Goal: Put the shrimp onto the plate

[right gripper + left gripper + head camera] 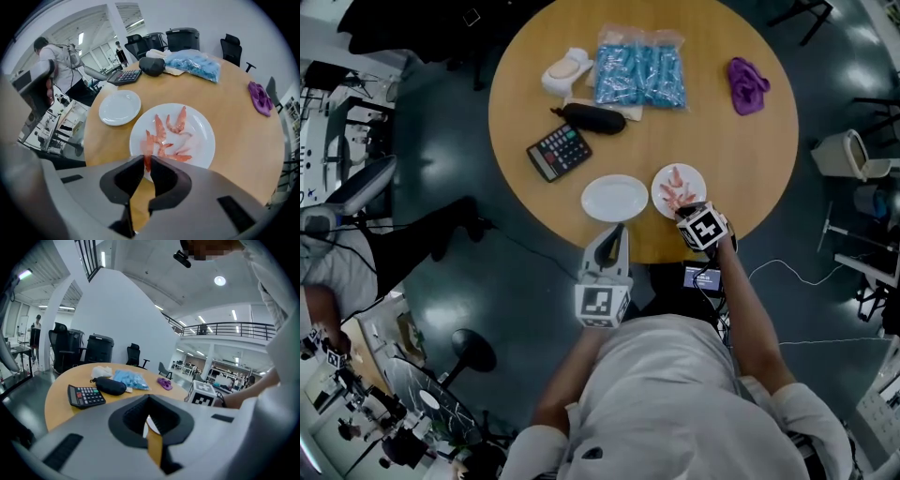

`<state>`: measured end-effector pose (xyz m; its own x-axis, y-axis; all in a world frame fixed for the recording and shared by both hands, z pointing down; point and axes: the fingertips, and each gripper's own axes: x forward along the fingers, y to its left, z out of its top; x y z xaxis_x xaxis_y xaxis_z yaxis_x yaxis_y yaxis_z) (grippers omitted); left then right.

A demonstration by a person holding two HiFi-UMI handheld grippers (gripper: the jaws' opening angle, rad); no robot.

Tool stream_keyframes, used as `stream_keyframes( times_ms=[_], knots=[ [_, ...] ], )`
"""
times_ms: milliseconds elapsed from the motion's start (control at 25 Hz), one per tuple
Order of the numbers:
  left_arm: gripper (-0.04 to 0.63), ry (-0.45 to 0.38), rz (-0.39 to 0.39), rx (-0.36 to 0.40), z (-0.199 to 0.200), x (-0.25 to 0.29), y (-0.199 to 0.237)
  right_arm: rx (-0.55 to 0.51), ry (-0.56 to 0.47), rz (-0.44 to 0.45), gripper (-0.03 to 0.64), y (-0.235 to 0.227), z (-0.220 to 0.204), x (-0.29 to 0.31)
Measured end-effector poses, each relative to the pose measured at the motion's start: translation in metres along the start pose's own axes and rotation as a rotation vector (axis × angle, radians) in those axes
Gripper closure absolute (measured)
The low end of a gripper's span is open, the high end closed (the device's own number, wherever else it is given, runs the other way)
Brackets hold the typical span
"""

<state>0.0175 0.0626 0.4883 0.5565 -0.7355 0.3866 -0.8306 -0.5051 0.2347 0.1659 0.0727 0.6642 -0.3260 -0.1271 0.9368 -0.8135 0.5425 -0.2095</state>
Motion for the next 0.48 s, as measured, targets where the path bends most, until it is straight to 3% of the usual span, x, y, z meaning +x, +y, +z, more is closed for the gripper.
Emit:
stream_keyframes(
  times_ms=[480],
  knots=[
    [0.588,-0.002,0.012,-0.014,-0.0005,-0.0010,-0.0009,-0.032,-0.031,-0.004,0.550,0.0010,0.0092,0.0006]
  ],
)
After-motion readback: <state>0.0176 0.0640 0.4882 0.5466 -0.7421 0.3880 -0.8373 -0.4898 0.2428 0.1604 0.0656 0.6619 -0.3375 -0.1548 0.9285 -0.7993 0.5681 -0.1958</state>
